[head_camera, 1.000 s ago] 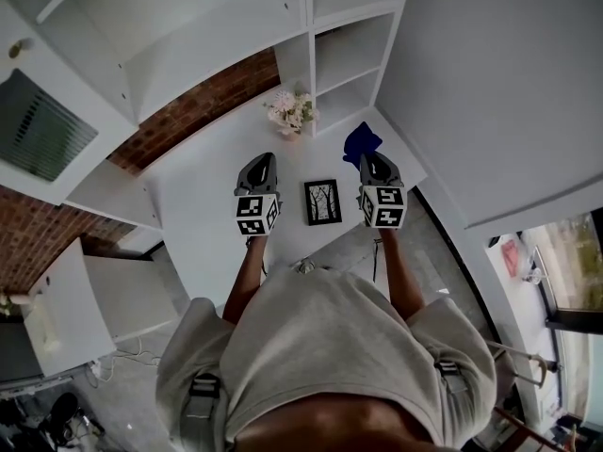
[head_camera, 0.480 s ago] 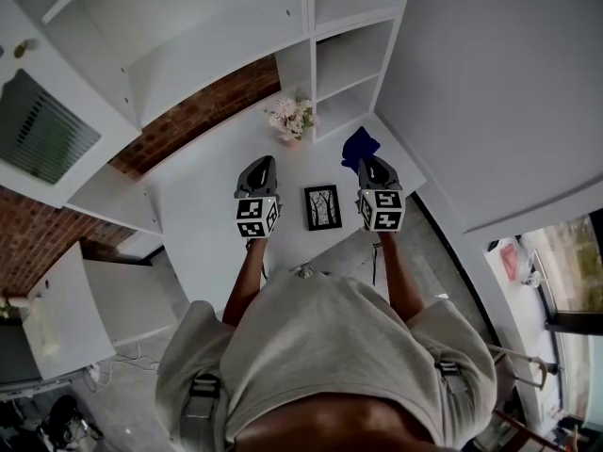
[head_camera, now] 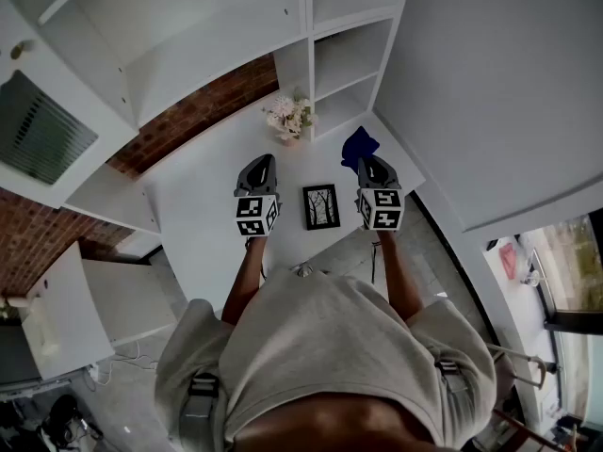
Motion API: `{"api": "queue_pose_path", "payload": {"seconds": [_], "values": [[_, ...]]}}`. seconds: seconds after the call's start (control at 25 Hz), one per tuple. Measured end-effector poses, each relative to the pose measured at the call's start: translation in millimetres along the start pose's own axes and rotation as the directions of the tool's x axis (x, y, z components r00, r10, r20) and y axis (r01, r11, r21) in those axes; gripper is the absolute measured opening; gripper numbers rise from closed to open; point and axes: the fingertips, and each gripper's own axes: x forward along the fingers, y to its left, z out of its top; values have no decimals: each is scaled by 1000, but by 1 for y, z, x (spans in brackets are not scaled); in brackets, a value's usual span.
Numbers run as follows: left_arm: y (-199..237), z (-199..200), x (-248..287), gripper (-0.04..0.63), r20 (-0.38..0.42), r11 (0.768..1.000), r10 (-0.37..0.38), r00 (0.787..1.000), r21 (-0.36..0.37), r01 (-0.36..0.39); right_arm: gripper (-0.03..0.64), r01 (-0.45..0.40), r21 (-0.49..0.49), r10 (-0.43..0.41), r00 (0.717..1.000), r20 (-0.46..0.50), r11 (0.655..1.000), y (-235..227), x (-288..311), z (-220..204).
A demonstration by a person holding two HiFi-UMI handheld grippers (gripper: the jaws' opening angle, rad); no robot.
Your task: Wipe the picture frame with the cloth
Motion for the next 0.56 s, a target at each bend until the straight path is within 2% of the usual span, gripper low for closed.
{"api": "queue_pose_path", "payload": {"seconds": [0.56], "values": [[-4,-1,8,18,0,1000,-8,1000,-5,8,60,13,3,-13,1000,-7,1000,-7,1,-2]]}}
